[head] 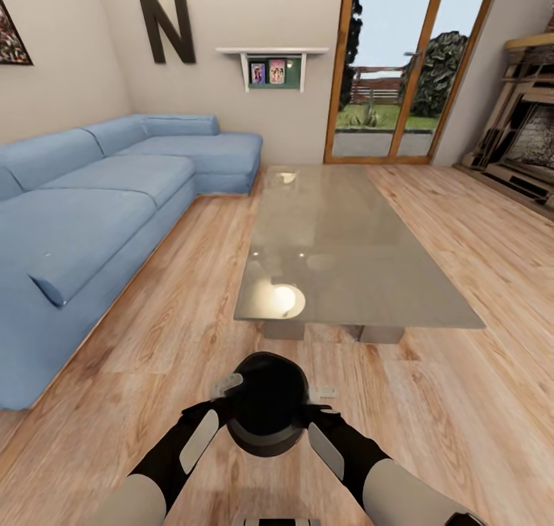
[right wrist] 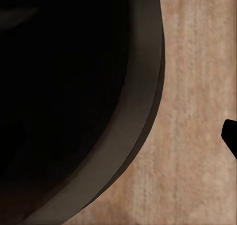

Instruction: Place each of the two pumpkins and all three candles from the living room inside a cabinet in the living room (use any cabinet), then make sure every cabinet is closed, and position the cauldron so it is next to a table in the living room.

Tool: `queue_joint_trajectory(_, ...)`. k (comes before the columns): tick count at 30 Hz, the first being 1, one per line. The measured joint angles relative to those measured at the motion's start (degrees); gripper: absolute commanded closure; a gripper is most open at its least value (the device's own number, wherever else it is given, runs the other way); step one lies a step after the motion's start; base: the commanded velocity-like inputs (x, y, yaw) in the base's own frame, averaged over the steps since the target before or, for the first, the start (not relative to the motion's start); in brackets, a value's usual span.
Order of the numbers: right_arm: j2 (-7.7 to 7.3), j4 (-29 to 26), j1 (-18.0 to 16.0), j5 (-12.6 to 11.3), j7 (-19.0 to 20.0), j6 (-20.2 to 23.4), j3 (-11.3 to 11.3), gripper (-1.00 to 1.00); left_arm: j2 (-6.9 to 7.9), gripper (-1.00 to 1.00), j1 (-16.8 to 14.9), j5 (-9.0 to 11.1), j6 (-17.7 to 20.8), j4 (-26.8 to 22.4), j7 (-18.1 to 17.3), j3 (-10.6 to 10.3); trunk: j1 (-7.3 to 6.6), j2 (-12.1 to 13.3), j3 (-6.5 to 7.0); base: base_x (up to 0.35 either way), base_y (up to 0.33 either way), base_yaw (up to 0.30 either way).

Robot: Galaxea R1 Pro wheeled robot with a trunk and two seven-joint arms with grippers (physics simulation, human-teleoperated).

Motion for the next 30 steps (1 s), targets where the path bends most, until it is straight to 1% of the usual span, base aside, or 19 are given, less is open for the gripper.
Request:
queue_joint_trajectory(8, 0.0, 0.0, 0.0, -0.1, 0.0, 0.0, -0.1, -1.0, 0.06, -1.0, 0.0, 0.1, 0.1, 0.0, 0.2, 0.0, -0.21, 0.1, 1.77, 0.0, 0.0, 0.0)
queue_joint_trajectory(10, 0.0, 0.0, 0.0, -0.1, 0.0, 0.0, -0.1, -1.0, 0.06, -1.0, 0.0, 0.1, 0.1, -0.1, 0.4, 1.0, -0.26, 0.1, 2.22, 0.0, 0.0, 0.0)
queue_joint_trajectory(13, 0.0, 0.0, 0.0, -0.1, 0.0, 0.0, -0.1, -1.0, 0.07, -1.0, 0.0, 0.1, 0.1, -0.1, 0.5, 3.9, -0.33, 0.2, 2.88, 0.0, 0.0, 0.0)
queue_joint_trajectory(15, 0.0, 0.0, 0.0, -0.1, 0.0, 0.0, -0.1, -1.0, 0.07, -1.0, 0.0, 0.1, 1.2, -0.1, 0.5, 5.6, -0.39, 0.2, 3.33, 0.0, 0.0, 0.0)
queue_joint_trajectory(17, 0.0, 0.0, 0.0, -0.1, 0.0, 0.0, -0.1, -1.0, 0.07, -1.0, 0.0, 0.0, 3.0, -0.1, 0.5, 6.5, -0.44, 0.2, 3.77, -0.003, 0.0, 0.0)
queue_joint_trajectory(21, 0.0, 0.0, 0.0, -0.1, 0.0, 0.0, -0.1, -1.0, 0.07, -1.0, 0.0, 0.0, 4.5, -0.2, 0.5, 7.1, -0.52, 0.3, 4.66, -0.146, 0.02, 0.0)
queue_joint_trajectory(30, 0.0, 0.0, 0.0, -0.1, 0.1, 0.0, 0.0, -1.0, 0.14, -1.0, 0.0, -0.1, 4.7, -0.2, 0.5, 7.2, -0.77, 0.4, 6.65, -0.045, 0.007, 0.0)
